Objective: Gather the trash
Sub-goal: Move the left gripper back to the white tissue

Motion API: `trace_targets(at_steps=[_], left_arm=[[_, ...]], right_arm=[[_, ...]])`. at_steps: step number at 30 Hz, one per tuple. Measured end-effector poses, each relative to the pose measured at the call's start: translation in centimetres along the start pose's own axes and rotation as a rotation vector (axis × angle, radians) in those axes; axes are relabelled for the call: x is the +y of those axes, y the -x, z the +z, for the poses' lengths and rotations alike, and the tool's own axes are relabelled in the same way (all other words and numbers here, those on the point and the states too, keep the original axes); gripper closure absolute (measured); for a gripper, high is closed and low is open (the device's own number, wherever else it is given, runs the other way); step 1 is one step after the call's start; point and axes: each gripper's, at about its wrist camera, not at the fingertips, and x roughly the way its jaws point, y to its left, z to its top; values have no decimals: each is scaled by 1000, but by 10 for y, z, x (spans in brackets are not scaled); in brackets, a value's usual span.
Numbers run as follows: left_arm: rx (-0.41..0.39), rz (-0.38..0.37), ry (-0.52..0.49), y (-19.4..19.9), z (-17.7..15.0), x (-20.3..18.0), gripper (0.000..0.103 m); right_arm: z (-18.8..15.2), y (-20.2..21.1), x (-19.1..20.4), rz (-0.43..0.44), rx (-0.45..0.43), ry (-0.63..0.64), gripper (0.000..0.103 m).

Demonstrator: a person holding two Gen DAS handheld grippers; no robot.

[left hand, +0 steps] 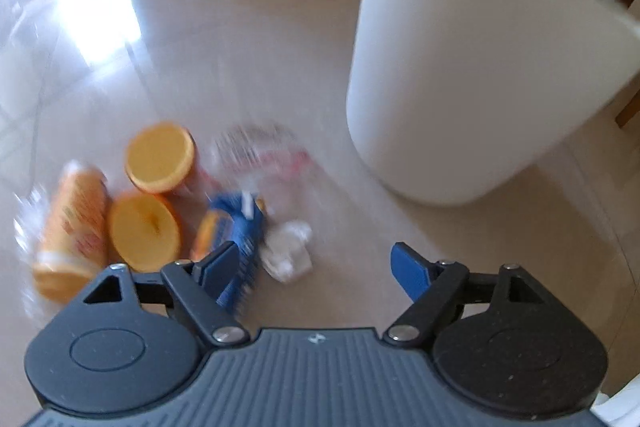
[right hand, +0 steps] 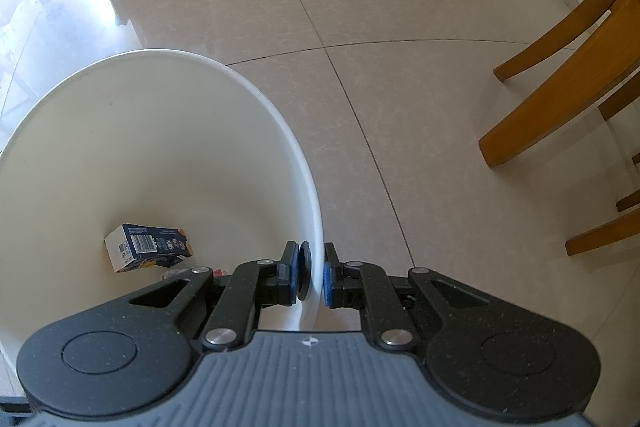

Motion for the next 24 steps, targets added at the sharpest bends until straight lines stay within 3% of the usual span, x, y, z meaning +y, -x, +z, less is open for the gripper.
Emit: trace_targets(at_steps=[12,19,24], left_arm=[[74,112,125,-80,-35,-1,22],[71,135,165,-95,-32,3,22],[48,138,141,-97,-25,1,22]], right_arm=[[-1,1,0,0,-2,0,89],[-1,1,-1,-3,-4,1,89],[-1,1,0,-4,-4,3,89]])
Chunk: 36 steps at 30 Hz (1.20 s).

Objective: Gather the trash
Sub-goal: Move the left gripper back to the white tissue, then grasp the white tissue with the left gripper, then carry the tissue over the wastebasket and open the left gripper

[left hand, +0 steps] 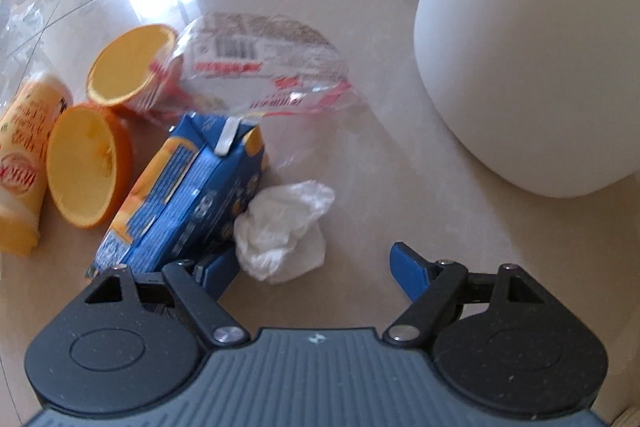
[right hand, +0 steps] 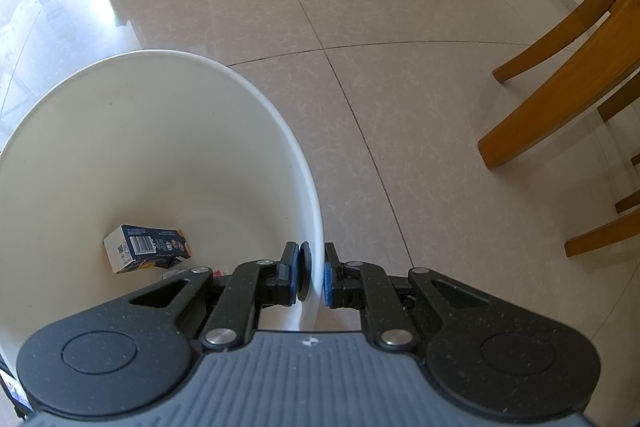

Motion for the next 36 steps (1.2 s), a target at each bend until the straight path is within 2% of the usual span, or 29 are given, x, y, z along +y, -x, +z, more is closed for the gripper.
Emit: trace_targets(at_steps=[4,15,21,30,36], left_arm=[[-17,-6,-17,1,4,0,24],[-41,-8,3,6,3,9,64],[-28,-19,35,7,0,19,78],[-18,-62,14,33,2,31,79],[-23,-105,-120,75,18,21,79]], right_arm=[[1,0,1,-5,-1,4,88],[1,0,3,-13,-4,12,88],[1,0,4,-12,-5,11,88],[1,-1,4,-9,-5,9,88],[0,-2,5,-8,-5,9,88]])
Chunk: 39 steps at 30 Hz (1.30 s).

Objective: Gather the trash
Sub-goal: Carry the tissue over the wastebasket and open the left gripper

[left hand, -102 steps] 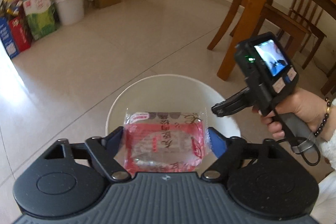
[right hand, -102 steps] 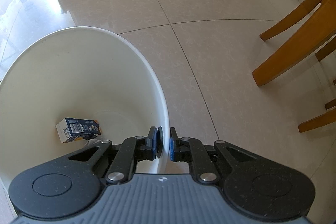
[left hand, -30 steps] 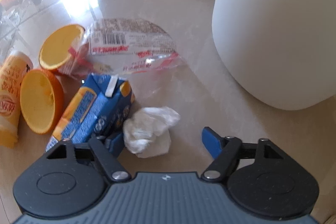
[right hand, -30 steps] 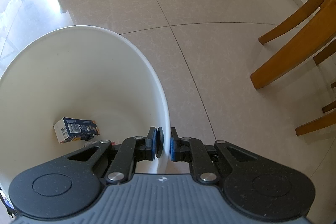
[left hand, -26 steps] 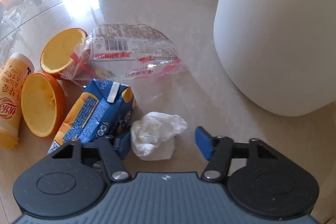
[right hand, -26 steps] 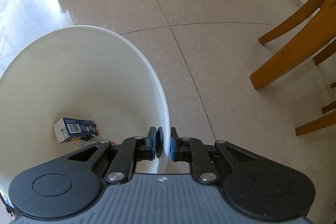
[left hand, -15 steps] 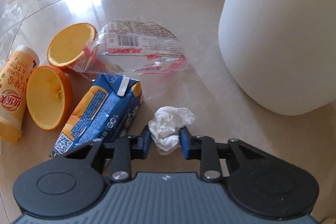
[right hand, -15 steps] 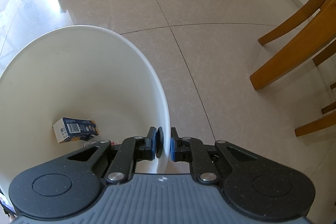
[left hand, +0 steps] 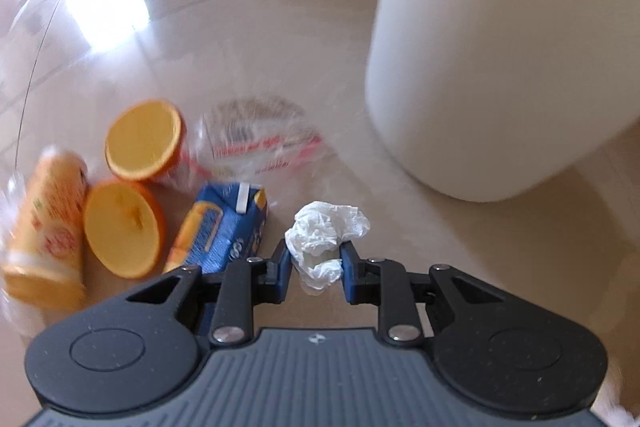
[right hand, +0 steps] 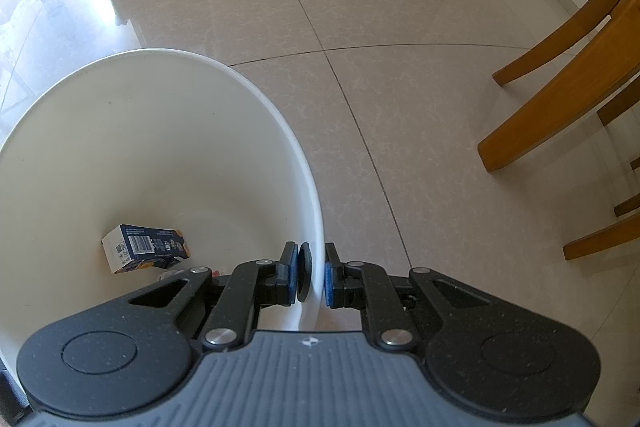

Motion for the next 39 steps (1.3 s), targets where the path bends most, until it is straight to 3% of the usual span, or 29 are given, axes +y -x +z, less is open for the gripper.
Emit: trace_targets(at_steps=[9,17,23,25,27,30,35,39], left_arm=[[18,-89,-119,79,55,2,79],[-79,-161,-256,168,123,-24,79],[-168,-236,-290,170,169,-64,79],[-185,-258,-290,166,182,-81,69],[-193,-241,-287,156,185,-93,4],[-262,-222,-263,155,184,-99,1],[-234,-206,-263,145,180,-98,1],[-262,-180,-272,148,173,-92,1]], right_arm=[[0,0,3,-4,-1,5,88],[1,-1,3,-1,-1,3,88],[1,0,3,-1,-1,2,88],[0,0,2,1,-2,3,88],[0,0,1,4,-1,3,88],[0,0,1,6,0,1,88],[0,-1,1,9,1,2,88],[0,-1,1,8,1,1,88]])
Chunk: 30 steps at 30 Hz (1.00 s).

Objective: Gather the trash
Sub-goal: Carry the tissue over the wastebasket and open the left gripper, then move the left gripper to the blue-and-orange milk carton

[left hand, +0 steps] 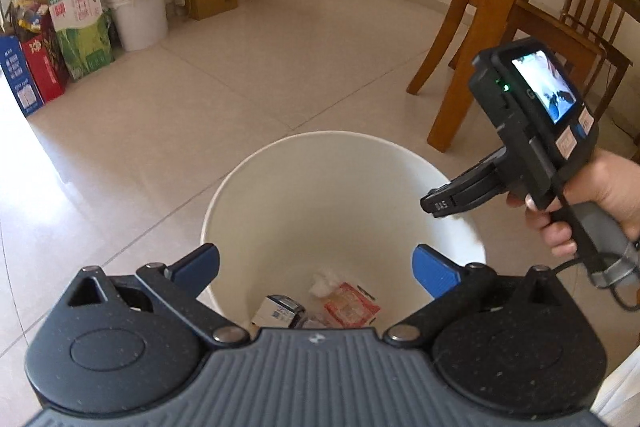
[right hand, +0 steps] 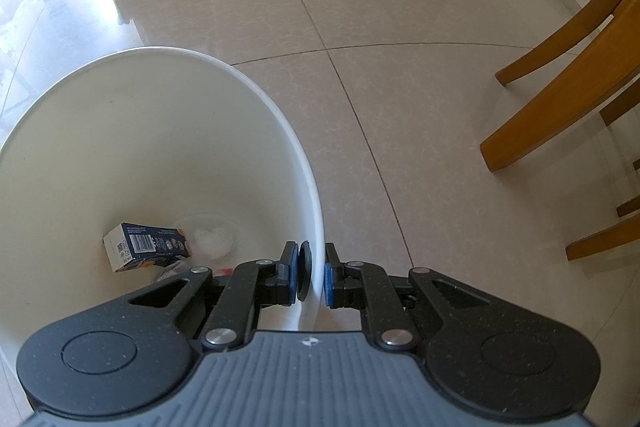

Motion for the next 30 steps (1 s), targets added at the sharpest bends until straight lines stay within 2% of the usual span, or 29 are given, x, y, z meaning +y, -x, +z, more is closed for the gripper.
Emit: trace_targets(at_steps=[8,11,14,16,20,24,30], left_arm=[[26,24,-2,18,-8,15,1],[11,44,9,27,-20,23,1],[16,95,32,30,-37,32,1],[39,127,53,27,-53,39,1],[102,137,139,11,-90,54,1],[125,178,224,-14,-133,67,1],[181,251,256,-60,-193,79,1]], right_arm=[[-1,-1,0,-4,-1,1,88],[0,-1,0,-4,-1,0,88],[-1,0,1,-4,-1,1,88],[-1,-1,1,-4,-1,0,88],[-1,0,1,-4,-1,1,88],[-1,0,1,-5,-1,1,88],[-1,0,1,-8,-1,1,88]])
